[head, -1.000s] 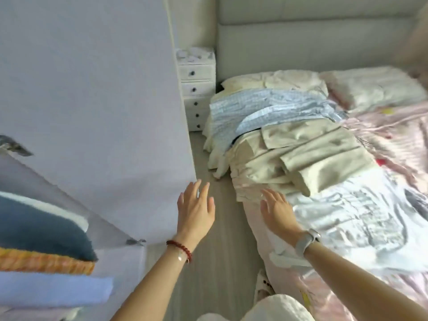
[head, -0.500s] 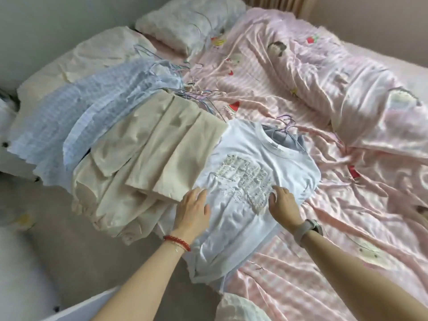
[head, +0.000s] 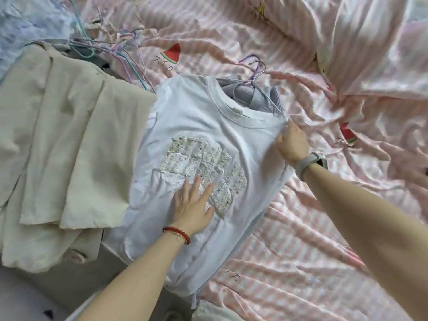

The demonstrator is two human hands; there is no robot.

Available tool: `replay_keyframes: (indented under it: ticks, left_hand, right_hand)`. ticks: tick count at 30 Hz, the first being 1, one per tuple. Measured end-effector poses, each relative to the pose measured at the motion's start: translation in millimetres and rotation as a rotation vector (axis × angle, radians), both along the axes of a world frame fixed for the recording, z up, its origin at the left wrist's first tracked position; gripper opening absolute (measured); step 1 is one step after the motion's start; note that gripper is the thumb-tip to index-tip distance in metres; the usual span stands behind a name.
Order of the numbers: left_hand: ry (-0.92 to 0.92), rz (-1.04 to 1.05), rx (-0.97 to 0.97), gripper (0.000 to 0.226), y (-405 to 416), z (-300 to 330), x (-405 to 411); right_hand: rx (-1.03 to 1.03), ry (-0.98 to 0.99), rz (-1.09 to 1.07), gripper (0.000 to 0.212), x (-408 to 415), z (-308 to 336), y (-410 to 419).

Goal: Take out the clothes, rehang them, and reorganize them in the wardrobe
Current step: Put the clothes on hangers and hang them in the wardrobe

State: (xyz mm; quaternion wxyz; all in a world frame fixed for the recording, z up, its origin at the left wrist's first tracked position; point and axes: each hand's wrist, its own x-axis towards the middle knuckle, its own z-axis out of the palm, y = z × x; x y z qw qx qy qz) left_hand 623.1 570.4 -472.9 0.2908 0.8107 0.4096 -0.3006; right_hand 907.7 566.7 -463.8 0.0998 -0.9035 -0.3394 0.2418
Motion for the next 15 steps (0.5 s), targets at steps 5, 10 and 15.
replay_keyframes:
  ticks: [5, 10, 15]
  left_hand:
    - [0.032, -0.023, -0.026, 0.063, 3.4, -10.1, -0.8]
    - [-0.113, 0.127, -0.003, 0.044, 20.5, 8.6, 9.9]
    - [-0.509, 0.2, 0.527, 0.041, 73.5, 48.7, 56.4]
  right_hand:
    - [0.031, -0.043, -0.084, 0.033, 9.3, -6.5, 14.5]
    - [0.191, -0.027, -0.144, 0.032, -13.2, -0.7, -4.9]
    - [0.318, -0.079, -0.26, 0.022, -42.9, 9.1, -66.3]
